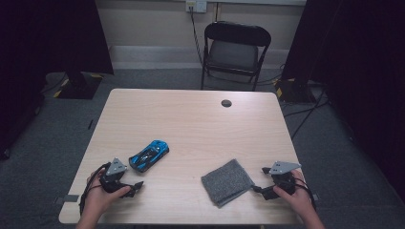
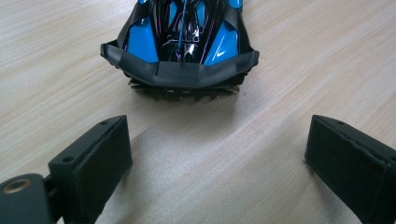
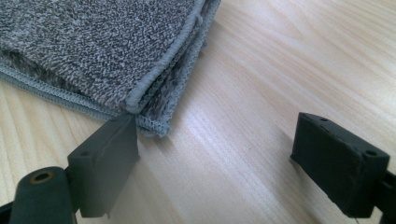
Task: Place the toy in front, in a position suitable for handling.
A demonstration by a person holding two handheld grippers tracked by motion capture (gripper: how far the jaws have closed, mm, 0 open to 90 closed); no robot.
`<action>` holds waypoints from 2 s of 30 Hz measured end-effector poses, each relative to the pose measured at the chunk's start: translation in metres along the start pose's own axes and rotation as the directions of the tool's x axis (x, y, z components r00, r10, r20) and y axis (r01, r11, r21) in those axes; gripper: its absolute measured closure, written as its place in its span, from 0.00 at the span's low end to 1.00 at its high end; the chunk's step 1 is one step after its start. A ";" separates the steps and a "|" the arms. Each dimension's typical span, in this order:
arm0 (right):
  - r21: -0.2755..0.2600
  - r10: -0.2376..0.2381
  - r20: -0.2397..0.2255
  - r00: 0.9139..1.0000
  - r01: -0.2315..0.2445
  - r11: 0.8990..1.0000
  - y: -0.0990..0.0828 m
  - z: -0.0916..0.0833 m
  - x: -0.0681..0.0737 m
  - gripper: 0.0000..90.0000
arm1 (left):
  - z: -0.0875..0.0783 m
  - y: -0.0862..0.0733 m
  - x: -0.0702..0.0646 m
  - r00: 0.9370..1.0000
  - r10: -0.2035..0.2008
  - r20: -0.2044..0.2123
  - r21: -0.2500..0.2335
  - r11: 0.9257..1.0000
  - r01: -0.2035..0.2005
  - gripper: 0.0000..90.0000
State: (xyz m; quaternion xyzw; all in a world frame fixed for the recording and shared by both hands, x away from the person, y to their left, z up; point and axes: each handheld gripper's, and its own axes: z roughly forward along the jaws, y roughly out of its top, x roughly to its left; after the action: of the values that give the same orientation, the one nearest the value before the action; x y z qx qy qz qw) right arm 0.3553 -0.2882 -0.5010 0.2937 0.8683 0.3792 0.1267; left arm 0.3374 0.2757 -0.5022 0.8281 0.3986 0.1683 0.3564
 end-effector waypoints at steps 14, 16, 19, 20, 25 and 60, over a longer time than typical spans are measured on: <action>0.000 0.000 0.000 1.000 0.000 1.000 0.000 0.000 0.000 0.15 | -0.005 0.002 0.001 0.998 -0.052 -0.019 0.010 0.999 0.052 0.17; 0.001 0.001 -0.001 1.000 -0.001 1.000 0.000 0.000 0.000 0.15 | -0.006 0.005 0.000 0.999 -0.042 -0.032 0.061 0.997 0.044 0.18; 0.001 0.000 -0.004 1.000 0.000 1.000 0.000 0.000 0.000 0.15 | -0.008 0.007 -0.001 0.999 -0.034 -0.018 0.084 0.996 0.035 0.18; 0.001 -0.001 -0.003 1.000 0.001 1.000 0.000 0.000 0.000 0.15 | -0.009 0.008 -0.001 0.999 -0.035 -0.010 0.081 0.996 0.035 0.18; 0.002 0.000 -0.005 1.000 0.000 1.000 0.000 0.000 -0.001 0.15 | -0.015 0.016 0.000 0.999 -0.039 -0.005 0.057 0.998 0.039 0.18; 0.002 0.000 -0.006 1.000 0.000 1.000 0.000 0.000 -0.001 0.14 | 0.012 0.091 0.019 0.998 -0.034 0.045 0.063 0.998 0.031 0.18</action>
State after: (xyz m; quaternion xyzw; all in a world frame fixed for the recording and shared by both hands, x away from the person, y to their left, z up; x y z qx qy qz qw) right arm 0.3557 -0.2886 -0.5009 0.2925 0.8691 0.3791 0.1241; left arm 0.4050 0.2464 -0.4447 0.8358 0.4089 0.1307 0.3424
